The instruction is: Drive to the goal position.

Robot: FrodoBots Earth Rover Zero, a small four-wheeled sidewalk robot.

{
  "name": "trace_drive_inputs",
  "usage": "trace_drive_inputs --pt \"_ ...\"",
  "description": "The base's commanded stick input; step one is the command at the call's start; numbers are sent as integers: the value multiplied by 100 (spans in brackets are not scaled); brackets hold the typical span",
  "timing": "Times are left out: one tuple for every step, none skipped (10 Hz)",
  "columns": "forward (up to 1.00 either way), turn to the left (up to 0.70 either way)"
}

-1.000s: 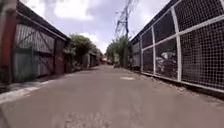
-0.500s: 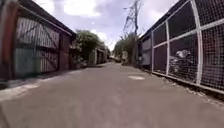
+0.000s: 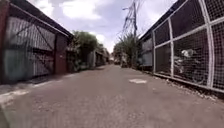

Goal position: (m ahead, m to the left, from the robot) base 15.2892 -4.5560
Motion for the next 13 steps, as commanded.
trace_drive_inputs --pt "70 0" --pt "70 0" --pt "70 0" --pt "70 0" --pt "70 0" --pt "70 1" --pt "70 2" --pt "70 2" --pt "70 2" --pt "70 1" --pt "70 1" --pt "70 2" --pt "70 2"
